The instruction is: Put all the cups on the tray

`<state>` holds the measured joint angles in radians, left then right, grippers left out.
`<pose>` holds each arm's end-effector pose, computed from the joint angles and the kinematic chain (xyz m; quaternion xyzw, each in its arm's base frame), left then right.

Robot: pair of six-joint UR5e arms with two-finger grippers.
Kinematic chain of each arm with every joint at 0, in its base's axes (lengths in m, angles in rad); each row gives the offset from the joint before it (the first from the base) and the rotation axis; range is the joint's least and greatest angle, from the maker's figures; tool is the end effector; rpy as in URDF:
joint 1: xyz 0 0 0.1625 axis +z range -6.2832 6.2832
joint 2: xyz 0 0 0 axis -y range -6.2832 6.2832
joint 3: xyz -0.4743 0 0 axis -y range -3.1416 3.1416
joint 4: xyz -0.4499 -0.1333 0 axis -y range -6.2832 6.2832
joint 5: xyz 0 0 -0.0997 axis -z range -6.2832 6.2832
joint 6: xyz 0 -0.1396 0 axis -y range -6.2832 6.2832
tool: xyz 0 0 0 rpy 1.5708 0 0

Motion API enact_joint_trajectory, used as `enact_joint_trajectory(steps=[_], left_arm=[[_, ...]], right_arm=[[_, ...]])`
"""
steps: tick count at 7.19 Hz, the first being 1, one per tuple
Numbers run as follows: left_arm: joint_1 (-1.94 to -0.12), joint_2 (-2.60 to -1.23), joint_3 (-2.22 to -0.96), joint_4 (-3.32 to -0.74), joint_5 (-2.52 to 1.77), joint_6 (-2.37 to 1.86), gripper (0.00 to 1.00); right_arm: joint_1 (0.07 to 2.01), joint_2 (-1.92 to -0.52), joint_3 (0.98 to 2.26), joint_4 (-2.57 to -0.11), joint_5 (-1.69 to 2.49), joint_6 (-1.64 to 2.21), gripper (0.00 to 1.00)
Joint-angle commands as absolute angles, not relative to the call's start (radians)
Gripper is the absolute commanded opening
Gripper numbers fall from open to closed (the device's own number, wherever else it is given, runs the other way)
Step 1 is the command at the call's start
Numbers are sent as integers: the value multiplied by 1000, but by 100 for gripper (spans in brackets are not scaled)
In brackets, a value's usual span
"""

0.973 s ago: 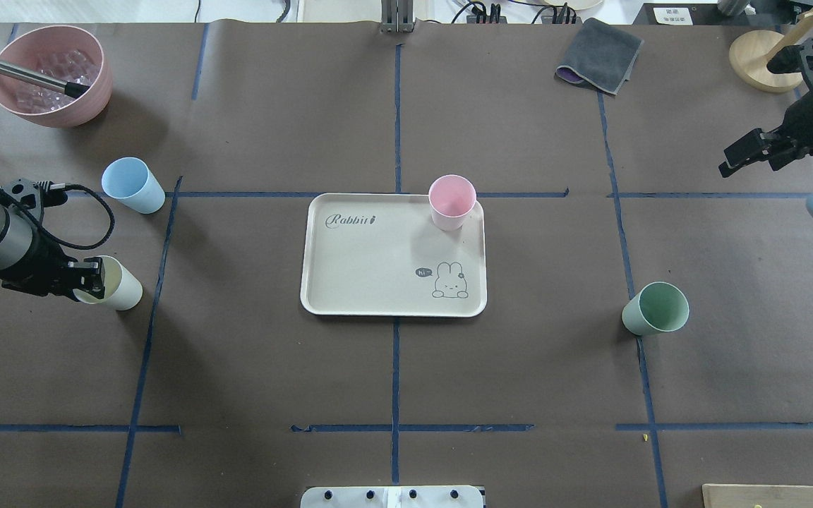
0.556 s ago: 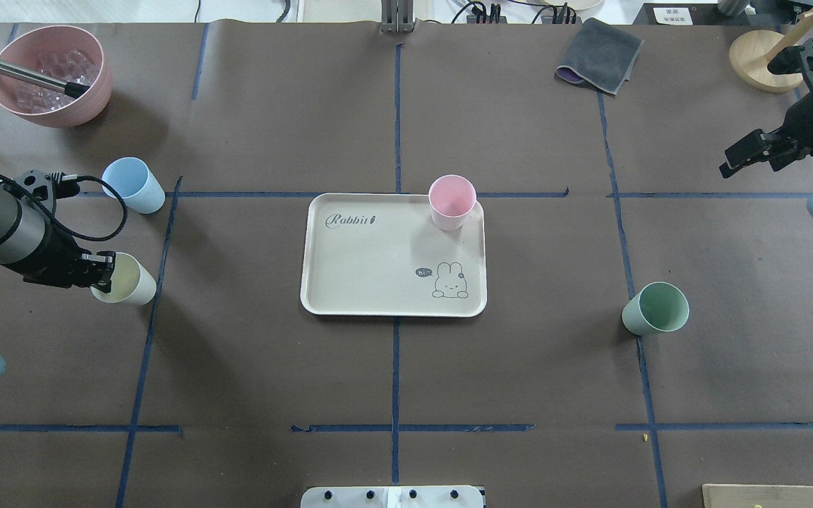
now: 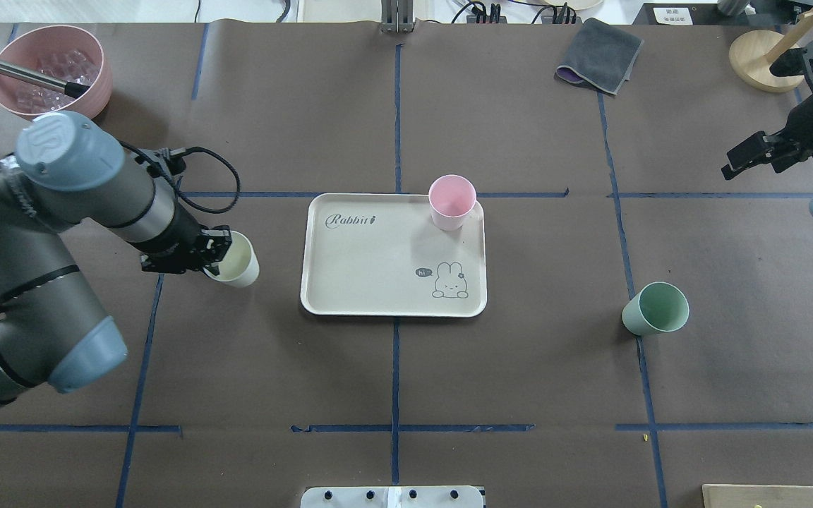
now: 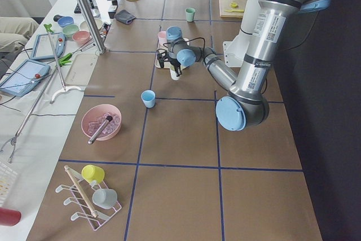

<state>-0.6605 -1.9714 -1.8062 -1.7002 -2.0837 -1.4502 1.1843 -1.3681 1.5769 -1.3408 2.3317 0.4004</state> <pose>0.5154 -0.4825 0.3506 -0.0801 0.4236 -0.1480 0.8901 -0.2178 -0.6334 0.5830 0.0477 -0.4122 -0.0745 0.9068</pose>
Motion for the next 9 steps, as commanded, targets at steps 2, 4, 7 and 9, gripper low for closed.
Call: enact_joint_trajectory(steps=[2,4,7,9], left_arm=[[-568,-2167,-1678,-1689,-2037,-1607,0],[-551,-2168,-1678,-1689,-2034,-1612,48],[-573,-2140,-1741,-1654,-2031,-1600,100],[-603,-2062,-1918,-1472,-2034,-1436,100]], right_arm=[[1183,-1368,1577,-1341,2332,400,99],[1183,-1368,1577,-1339,2332,402,99],[1183,-1368,1594,-1338,2332,413,99],[1171,-1391,1653,-1335,2332,521,99]])
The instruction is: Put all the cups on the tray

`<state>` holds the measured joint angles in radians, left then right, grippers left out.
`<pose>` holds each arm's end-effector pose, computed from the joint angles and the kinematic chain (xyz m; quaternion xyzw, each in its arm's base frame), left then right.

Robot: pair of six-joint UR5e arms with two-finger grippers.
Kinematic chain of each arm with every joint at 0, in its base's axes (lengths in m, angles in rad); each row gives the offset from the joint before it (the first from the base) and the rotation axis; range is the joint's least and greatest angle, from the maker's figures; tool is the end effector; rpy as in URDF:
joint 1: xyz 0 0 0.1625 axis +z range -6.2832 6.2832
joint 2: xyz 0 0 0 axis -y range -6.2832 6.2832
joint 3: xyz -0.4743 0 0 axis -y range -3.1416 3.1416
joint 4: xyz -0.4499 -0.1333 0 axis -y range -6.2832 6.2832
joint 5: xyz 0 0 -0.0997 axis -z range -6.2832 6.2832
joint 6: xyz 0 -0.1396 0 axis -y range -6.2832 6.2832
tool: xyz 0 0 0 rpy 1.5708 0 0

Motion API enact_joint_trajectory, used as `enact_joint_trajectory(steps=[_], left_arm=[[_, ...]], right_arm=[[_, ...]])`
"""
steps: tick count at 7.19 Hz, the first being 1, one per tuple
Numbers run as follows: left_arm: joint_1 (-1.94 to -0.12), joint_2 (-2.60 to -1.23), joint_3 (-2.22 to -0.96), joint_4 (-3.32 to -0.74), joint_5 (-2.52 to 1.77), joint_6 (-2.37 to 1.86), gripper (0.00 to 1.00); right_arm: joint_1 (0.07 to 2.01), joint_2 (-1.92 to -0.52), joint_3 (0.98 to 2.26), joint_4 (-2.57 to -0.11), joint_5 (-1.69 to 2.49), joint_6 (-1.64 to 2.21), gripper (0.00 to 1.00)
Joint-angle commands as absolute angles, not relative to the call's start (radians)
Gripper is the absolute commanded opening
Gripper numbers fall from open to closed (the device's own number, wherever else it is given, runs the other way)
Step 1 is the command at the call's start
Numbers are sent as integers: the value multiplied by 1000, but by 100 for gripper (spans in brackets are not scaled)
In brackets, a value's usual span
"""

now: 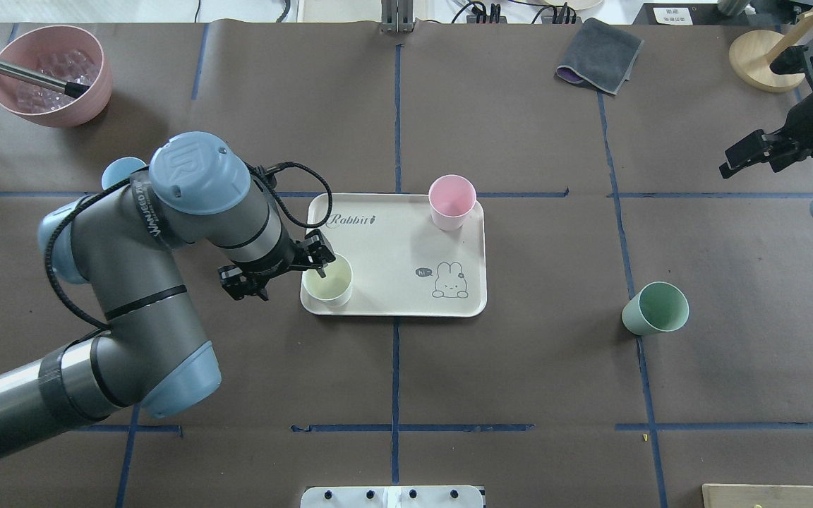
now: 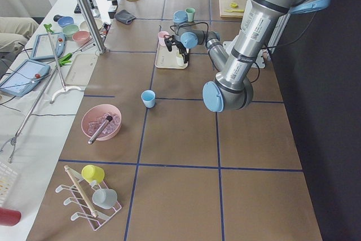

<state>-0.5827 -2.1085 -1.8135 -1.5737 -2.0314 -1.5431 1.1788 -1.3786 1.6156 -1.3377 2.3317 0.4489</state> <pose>0.5632 -0.4565 0.2716 -0.0896 0.4179 -0.1627 0.8893 -0.2189 -0.6265 0.5674 0.0500 -0.4179 -0.0608 0.9051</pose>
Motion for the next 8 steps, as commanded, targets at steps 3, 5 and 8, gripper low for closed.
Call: enact_joint_trajectory(steps=[3,5,8], left_arm=[[-655,-1957,-2020,-1422,-2049,-1239,100],[-655,-1957,-2019,-1422,-2048,-1239,100],[-655,-1956,-2017,-1422,-2048,-1244,100]], right_arm=[[1006,-1560,1929,-1328,2191,860,99],[857,-1607,2021,-1318,2076,1056,99],[752,-1750,2045,-1139,2014,1123,98]])
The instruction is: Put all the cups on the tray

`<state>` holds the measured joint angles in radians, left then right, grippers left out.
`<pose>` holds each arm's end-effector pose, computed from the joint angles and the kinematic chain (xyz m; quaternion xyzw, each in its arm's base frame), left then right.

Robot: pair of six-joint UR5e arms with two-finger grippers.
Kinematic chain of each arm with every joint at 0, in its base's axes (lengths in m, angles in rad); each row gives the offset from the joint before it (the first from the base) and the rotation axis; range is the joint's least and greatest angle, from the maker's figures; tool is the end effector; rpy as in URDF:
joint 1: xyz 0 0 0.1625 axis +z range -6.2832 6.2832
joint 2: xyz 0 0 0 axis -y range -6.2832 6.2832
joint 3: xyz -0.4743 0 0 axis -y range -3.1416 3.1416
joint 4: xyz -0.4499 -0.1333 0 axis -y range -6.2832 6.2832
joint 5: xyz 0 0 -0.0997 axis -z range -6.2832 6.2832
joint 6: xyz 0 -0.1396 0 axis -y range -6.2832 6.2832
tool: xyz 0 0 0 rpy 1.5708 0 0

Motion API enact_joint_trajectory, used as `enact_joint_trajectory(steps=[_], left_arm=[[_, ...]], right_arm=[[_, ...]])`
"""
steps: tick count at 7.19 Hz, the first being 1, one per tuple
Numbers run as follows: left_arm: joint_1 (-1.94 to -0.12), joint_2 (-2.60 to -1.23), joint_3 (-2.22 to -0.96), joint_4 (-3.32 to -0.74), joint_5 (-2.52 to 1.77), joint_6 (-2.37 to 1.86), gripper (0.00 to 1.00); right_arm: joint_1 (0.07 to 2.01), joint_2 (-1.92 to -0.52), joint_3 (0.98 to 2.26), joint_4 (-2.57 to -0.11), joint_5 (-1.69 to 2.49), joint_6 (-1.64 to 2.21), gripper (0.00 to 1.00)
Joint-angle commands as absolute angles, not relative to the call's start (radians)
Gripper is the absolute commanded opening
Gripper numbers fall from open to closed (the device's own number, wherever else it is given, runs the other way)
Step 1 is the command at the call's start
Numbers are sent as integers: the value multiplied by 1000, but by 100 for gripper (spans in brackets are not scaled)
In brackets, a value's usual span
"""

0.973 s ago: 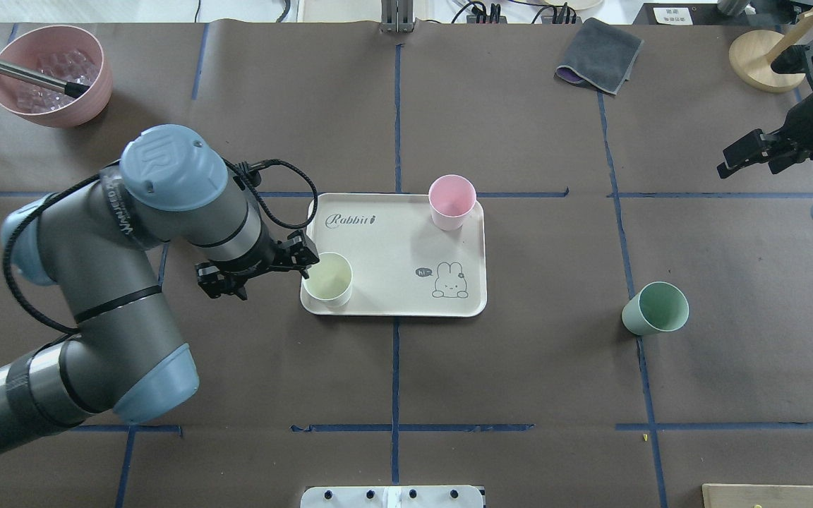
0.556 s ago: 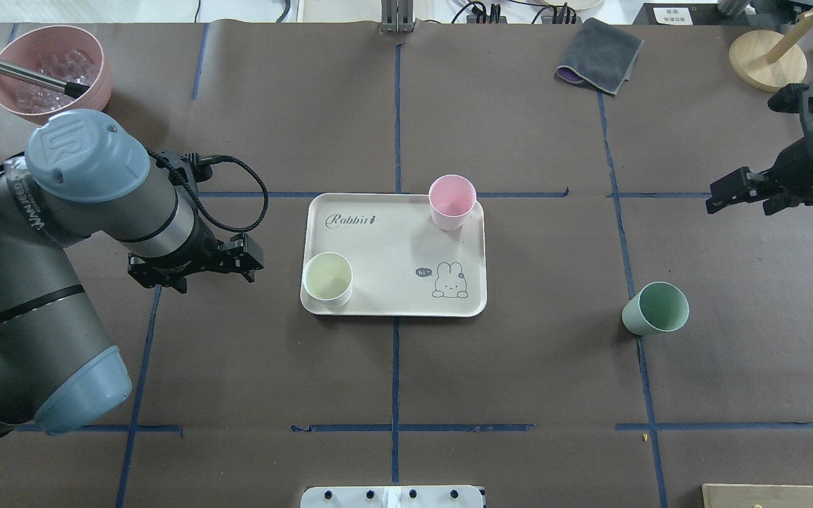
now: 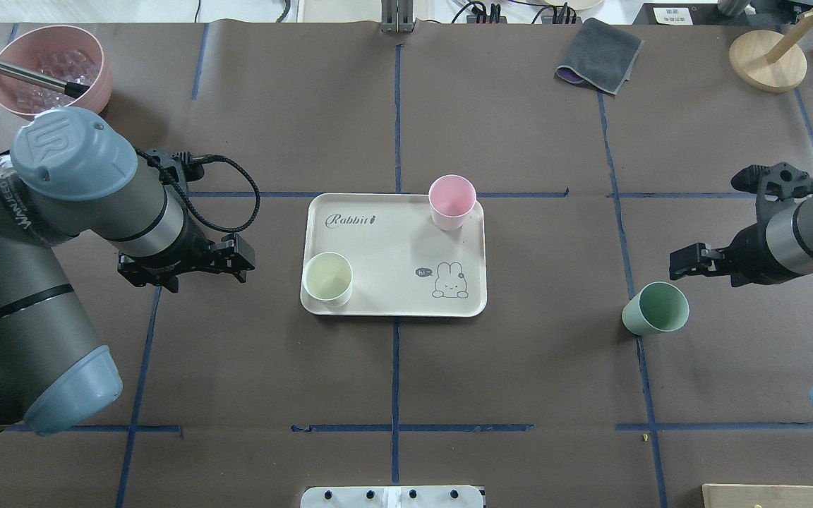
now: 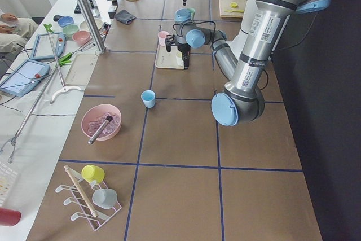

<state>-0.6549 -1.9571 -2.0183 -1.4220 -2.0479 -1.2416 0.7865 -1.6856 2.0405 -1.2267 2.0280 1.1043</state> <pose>0.4629 -0.4427 0.3017 -0.0420 0.3928 -0.0701 0.9160 -0.3197 -0.4219 0.5091 0.0231 -0.3950 0.0692 0.9158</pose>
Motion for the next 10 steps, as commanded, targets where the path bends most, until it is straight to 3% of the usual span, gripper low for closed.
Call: enact_joint_trajectory(steps=[1,3,4,6,7,10], left_arm=[[-655,-1956,-2017,-1422,-2048,-1244,100],[-655,-1956,-2017,-1422,-2048,-1246,100],[-655,-1954,-2017,-1422,-2048,-1246,100],[-655,-1954,-2017,-1422,-2048,-1246,100],[-655,-1954,-2017,-1422,-2046,-1246,100],[-655,-1954,-2016,-1422,-2048,-1247,100]], right_arm=[[726,-1755,2037,-1137,2014,1123,98],[689,-1749,2016,-1135,2013,1123,92],[683,-1741,2005,-1135,2014,1123,77],[669,-1694,1971,-1135,2013,1123,24],[667,-1677,1971,-1137,2013,1123,11],[667,-1593,1979,-1149,2025,1156,1]])
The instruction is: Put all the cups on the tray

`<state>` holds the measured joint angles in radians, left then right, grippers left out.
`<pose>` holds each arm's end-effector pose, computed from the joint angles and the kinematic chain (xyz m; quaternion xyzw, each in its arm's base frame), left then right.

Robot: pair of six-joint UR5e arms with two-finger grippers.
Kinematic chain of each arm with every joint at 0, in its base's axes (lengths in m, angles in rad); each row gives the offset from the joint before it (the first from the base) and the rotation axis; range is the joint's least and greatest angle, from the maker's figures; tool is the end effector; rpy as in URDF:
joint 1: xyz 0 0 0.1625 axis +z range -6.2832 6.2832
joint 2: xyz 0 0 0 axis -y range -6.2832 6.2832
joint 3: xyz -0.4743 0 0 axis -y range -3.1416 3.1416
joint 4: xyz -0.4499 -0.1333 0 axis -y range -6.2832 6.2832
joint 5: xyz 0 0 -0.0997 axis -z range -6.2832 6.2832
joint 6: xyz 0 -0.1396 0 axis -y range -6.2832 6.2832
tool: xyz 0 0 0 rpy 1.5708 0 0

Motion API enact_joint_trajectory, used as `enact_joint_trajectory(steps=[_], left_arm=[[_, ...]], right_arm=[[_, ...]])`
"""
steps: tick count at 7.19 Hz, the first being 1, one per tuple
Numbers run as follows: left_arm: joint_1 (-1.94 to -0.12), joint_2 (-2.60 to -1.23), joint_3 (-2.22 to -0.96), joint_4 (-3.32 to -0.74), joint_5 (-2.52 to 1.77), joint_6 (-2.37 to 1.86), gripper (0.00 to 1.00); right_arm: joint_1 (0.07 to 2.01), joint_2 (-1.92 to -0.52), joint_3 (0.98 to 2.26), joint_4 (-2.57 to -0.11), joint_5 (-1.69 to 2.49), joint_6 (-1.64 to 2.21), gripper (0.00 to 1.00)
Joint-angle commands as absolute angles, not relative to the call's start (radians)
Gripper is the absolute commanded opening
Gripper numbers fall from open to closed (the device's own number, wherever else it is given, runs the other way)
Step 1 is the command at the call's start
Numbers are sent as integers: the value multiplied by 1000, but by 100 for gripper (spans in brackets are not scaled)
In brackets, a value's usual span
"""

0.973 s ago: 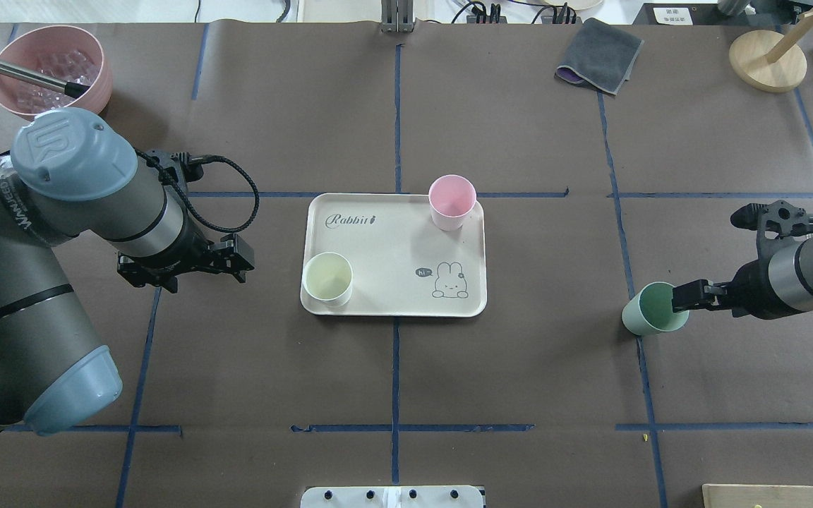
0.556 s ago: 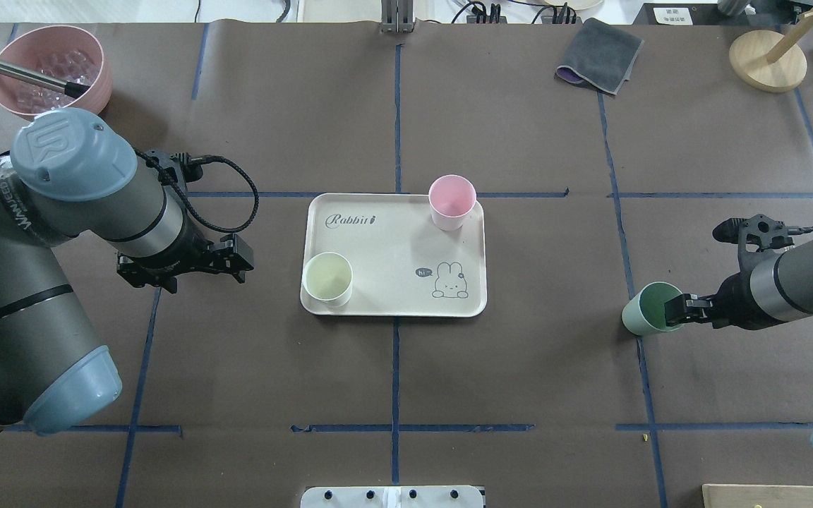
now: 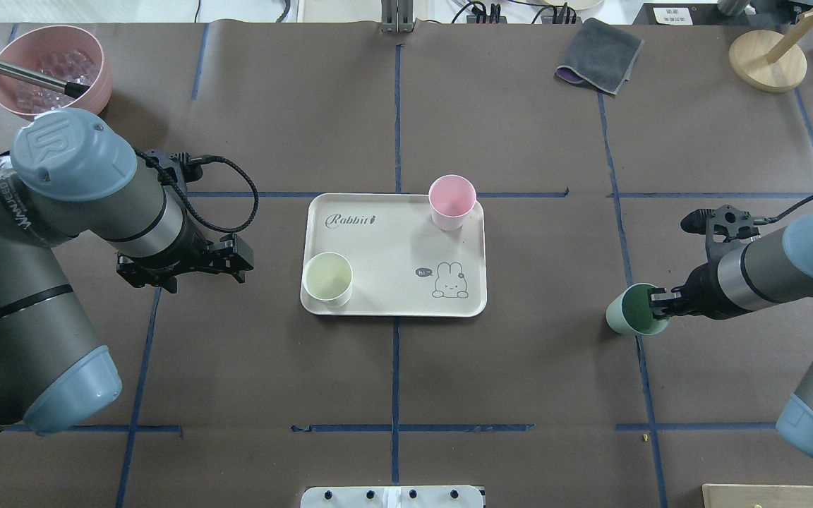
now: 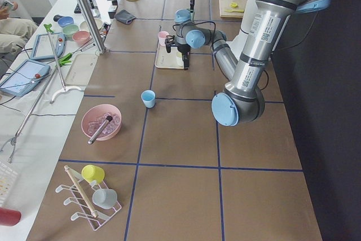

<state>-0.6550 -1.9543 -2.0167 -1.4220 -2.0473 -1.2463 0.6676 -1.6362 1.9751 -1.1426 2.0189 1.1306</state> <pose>0.4628 -0.4429 0.3042 -0.0437 0.3909 -0.0730 0.9165 -0.3887 -0.3992 0.5076 0.0167 -0.4187 0.0200 0.9078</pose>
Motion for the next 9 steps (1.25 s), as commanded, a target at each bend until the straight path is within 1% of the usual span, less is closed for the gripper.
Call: enact_joint_trajectory(steps=[1,3,4,5,6,7,9], left_arm=[[-655,-1954,-2017,-1422,-2048,-1247,100],[-655,-1954,-2017,-1422,-2048,-1249,100],[-655,-1954,-2017,-1424,-2048,-1249,100],[-653,-1954,-2017,-1424,-2048,-1252,100],[-653,-1954,-2017,-1424,-2048,-1252,100],[-653,-1954,-2019,-1424,-2048,-1252,100],[-653,-1954,-2017,-1424,-2048,-1250,100]], right_arm=[[667,-1539,1980,-1181,2025,1236,0],[626,-1302,1979,-1466,2025,1429,1],[594,-1181,1958,-1586,2016,1509,1],[586,-1110,1898,-1591,2013,1614,1],[575,-1054,1861,-1591,1994,1676,1],[536,-1028,1830,-1589,1920,1754,1],[516,-1019,1818,-1582,1846,1788,4]])
